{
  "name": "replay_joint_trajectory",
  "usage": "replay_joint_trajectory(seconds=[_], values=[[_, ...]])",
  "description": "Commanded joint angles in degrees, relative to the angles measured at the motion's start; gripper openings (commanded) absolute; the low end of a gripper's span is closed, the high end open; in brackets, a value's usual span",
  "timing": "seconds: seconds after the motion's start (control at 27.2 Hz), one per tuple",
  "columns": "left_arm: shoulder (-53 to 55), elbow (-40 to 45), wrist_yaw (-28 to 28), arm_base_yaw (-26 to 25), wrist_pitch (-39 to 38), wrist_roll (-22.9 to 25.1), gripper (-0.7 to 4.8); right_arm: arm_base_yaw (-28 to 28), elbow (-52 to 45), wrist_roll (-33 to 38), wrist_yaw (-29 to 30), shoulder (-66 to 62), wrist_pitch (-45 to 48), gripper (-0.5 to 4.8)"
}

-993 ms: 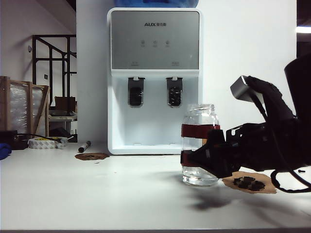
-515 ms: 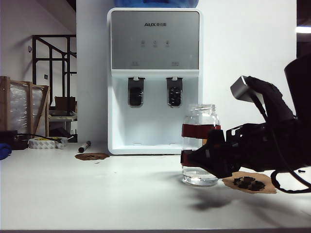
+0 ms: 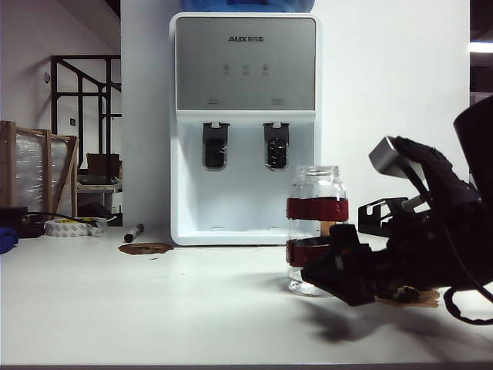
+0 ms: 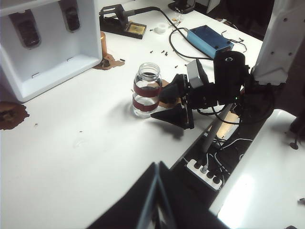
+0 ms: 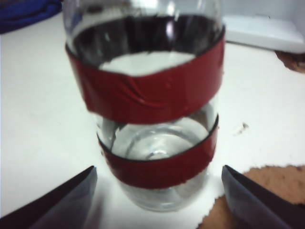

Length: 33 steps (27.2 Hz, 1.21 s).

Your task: Pick up the water bottle with two loops of red belts, then reach the front water dispenser and gently press the gray-black baffle horizontally to get a little water.

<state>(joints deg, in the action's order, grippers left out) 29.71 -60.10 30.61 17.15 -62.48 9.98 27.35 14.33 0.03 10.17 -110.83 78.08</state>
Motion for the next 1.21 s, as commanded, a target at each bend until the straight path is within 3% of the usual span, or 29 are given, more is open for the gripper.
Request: replay_joint_trajectory(seconds=[0.04,0.15,0.55,0.77,0.81,0.85,0.92,0.99,1.21], values=[[-0.1,-0.2,-0.2,-0.1,0.4,0.3,-0.01,0.1,-0.3,0.2,0.3,0.9,1.2,4.22],[-0.1,-0.2,-0.3,-0.1,0.4,0.3,-0.01,0.1,-0.7,0.2,0.3,1.4,1.2,4.72],[-0.1,4.9,-15.7,-0.1,9.8,0.3,-0.01,0.1,-4.8,0.2,-0.3,6.3,1.2,4.71],[-0.1,11.1,-24.2,-0.1,18.7,0.3,-0.01,0.1,-8.5,-0.3,-6.9,12.6,1.2,4.44],[-0.1,13.3,-26.7,-0.1,22.4,0.3,-0.02,0.1,-10.0,-1.4,-8.5,15.4,1.2,3.56],[-0.1,14.7,-29.3,-0.1,25.1,0.3,-0.01,0.1,-11.1,-2.8,-8.9,17.7,1.2,1.98],[-0.1,17.1,-33.6,-0.1,29.6,0.3,-0.02,0.1,-12.3,-5.3,-9.1,20.8,1.2,0.17],[-0.1,20.3,-39.2,-0.2,36.0,0.3,-0.01,0.1,-13.0,-6.3,-9.2,24.2,1.1,-0.05],[-0.1,26.1,-46.3,-0.2,48.8,0.3,-0.02,0.1,-14.1,-6.3,-9.7,31.6,0.8,-0.05]])
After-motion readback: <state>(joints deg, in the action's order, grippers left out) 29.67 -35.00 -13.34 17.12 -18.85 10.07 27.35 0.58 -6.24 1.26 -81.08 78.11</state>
